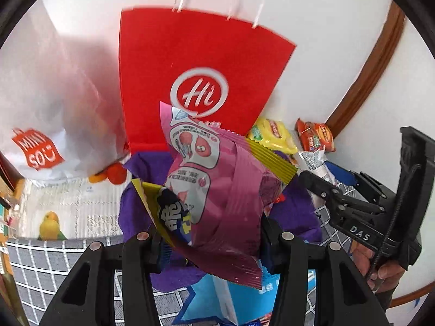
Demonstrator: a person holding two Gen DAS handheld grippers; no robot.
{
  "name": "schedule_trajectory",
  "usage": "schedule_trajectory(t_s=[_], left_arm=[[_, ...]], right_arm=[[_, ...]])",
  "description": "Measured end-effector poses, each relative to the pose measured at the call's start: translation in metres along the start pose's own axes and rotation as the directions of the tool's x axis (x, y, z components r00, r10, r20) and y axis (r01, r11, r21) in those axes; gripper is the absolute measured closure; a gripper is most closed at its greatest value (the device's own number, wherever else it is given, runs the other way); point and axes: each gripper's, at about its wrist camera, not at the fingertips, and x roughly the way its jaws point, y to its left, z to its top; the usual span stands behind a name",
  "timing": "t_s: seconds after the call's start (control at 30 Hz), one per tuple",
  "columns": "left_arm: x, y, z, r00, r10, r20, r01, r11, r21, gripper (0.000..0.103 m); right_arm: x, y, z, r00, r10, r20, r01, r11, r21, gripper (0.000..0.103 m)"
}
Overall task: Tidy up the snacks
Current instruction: 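Carry both packets up over the purple towel with both tools, then open the right tool to drop the white packet while the left tool drops the pink packet on the towel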
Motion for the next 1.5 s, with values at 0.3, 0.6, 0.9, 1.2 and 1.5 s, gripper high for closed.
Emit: schedule_trajectory(t_s=[0.3, 0.6, 0.9, 1.2, 1.5], left_arm=[[0.025, 0.026, 0.003, 0.999, 0.014, -0.046, -0.017, 0.998, -0.055, 0.055], [0.031, 0.037, 0.003, 0.998, 0.022, -0.053, -0.026, 0.997, -0.069, 0.055], [0.033, 0.043, 0.004, 0.998, 0.024, -0.057, -0.029, 0.996, -0.085, 0.055], [0.047, 0.036, 0.002, 0.996, 0.005, -0.090, -0.012, 0.997, -0.080, 0.055], [0.067, 0.026, -0.003, 0.987, 0.000, -0.160, -0.010, 0.998, -0.062, 0.055]], right_arm=[[0.039, -0.014, -0.008, 0.996, -0.011, -0.089, 0.012, 1.000, 0.007, 0.041], [0.048, -0.029, -0.010, 0.993, -0.011, -0.122, 0.015, 0.999, 0.036, 0.041], [0.042, -0.031, -0.010, 0.993, -0.058, -0.101, 0.057, 0.998, -0.015, 0.041], [0.058, -0.021, -0.018, 0.986, -0.032, -0.165, 0.026, 0.999, -0.042, 0.041], [0.073, -0.010, -0.026, 0.976, -0.029, -0.218, 0.016, 0.998, -0.063, 0.040]])
